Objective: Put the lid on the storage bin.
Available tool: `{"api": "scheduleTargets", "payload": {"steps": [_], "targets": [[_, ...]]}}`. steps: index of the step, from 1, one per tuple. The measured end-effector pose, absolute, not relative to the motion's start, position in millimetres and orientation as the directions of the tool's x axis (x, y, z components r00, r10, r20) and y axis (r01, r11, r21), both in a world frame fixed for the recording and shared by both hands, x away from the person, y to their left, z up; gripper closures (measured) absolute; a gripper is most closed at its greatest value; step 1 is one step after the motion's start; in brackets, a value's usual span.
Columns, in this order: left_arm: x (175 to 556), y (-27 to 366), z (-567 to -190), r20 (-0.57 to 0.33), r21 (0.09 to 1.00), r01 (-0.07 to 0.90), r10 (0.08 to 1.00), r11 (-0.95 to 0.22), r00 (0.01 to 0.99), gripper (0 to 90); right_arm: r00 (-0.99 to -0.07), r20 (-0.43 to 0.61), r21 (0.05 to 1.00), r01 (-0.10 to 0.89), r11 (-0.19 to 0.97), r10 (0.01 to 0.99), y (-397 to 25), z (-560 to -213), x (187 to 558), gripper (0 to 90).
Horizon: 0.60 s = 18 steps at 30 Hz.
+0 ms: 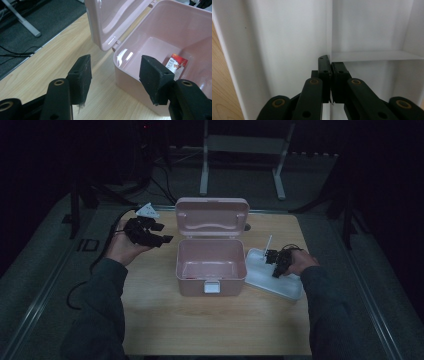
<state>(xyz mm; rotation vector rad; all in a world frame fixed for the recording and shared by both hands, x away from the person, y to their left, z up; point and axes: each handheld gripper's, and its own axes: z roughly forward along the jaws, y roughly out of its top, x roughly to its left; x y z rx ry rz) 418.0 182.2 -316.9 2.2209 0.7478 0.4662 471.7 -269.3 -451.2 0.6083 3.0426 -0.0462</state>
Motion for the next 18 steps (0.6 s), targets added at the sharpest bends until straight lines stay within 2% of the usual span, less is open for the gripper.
{"api": "scheduleTargets", "payload": {"steps": [18], "targets": [[417.6,182.7,-317.1,0.1,0.743,0.368,0.637,-0.559,0.764,43.0,-0.939,-0.015,0.006,0.344,0.939,0.344,-277.9,-434.3,468.6,89.7]]}}
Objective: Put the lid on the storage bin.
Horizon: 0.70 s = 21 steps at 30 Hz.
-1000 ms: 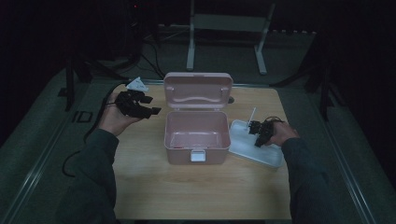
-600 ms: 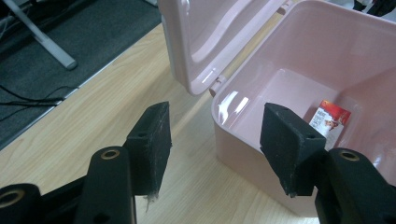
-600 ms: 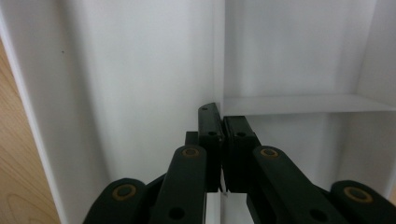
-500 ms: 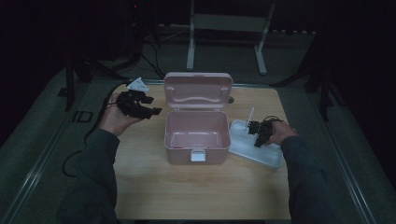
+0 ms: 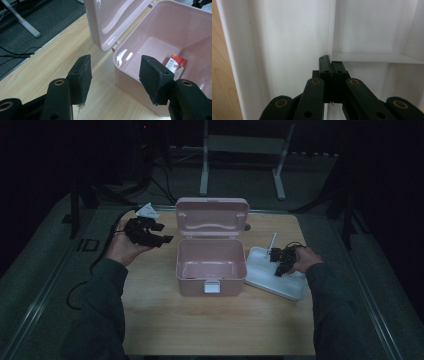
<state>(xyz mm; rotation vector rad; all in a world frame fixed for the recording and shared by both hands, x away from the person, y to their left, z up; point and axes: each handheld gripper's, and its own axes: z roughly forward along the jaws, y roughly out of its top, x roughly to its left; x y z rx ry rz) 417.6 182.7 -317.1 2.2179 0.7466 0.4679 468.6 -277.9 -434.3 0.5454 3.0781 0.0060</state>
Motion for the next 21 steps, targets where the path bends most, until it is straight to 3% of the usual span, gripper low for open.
{"api": "scheduleTargets", "payload": {"steps": [21], "targets": [[418.1,182.9,-316.1,0.095,0.743,0.369,0.634,-0.558,0.767,42.9,-0.952,-0.044,0.017,0.301,0.953,0.302,-294.1,-358.3,460.7,89.7]]}}
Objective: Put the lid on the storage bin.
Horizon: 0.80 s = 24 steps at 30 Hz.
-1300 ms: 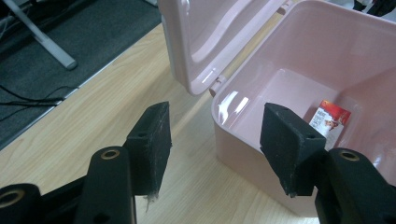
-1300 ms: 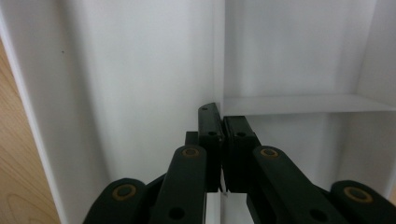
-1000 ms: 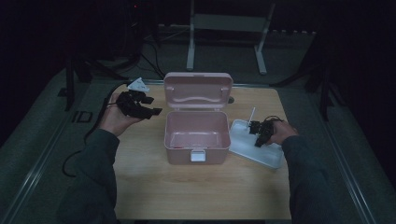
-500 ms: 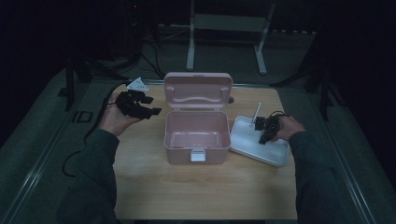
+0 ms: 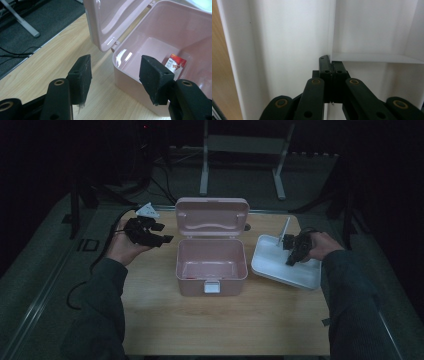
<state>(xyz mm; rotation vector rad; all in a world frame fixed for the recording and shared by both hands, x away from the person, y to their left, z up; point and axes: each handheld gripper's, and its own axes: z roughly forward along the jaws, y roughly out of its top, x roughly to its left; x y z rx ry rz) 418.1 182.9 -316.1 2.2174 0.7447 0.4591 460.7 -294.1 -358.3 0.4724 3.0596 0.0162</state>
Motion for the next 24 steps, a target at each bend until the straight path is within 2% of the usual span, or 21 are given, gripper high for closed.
{"api": "scheduleTargets", "payload": {"steps": [14,24], "targets": [[418.5,183.6,-314.8,0.095,0.744,0.369,0.635,-0.557,0.766,42.9,-0.965,-0.084,0.027,0.248,0.968,0.249,-287.4,-307.9,452.7,89.7],[420.0,180.8,-315.6,0.089,0.747,0.37,0.635,-0.552,0.767,42.9,-0.98,-0.082,0.044,0.176,0.983,0.179,-261.0,-301.3,447.0,89.7]]}}
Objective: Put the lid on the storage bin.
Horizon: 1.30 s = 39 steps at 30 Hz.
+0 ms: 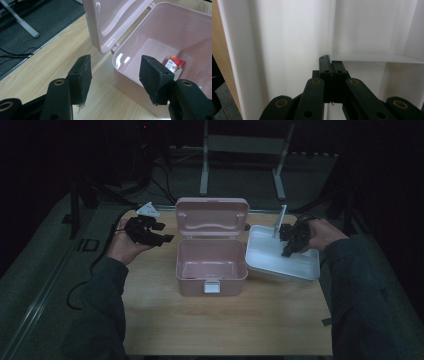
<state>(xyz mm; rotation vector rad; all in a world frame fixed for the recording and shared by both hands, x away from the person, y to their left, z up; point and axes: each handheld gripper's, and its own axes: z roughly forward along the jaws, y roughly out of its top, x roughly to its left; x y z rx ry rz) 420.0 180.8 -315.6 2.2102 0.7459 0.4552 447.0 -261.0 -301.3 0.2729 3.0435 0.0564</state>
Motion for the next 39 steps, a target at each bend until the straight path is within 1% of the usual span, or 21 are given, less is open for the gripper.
{"api": "scheduleTargets", "payload": {"steps": [7,13,24,39], "targets": [[419.7,181.8,-316.2,0.09,0.745,0.37,0.633,-0.555,0.769,42.9,-0.989,-0.067,0.068,0.127,0.99,0.131,-238.3,-302.8,445.5,89.7],[419.7,182.0,-316.8,0.088,0.746,0.37,0.632,-0.554,0.77,43.3,-0.994,-0.048,0.107,0.092,0.99,0.098,-218.5,-300.8,443.3,89.7],[418.8,183.9,-318.3,0.087,0.745,0.369,0.63,-0.555,0.771,43.4,-0.998,-0.051,0.108,0.017,0.994,0.023,-174.5,-297.1,441.6,89.7],[418.5,191.4,-317.5,0.077,0.755,0.375,0.641,-0.538,0.764,43.7,-0.999,-0.033,0.098,-0.046,0.994,-0.043,-114.2,-293.7,442.4,89.7]]}}
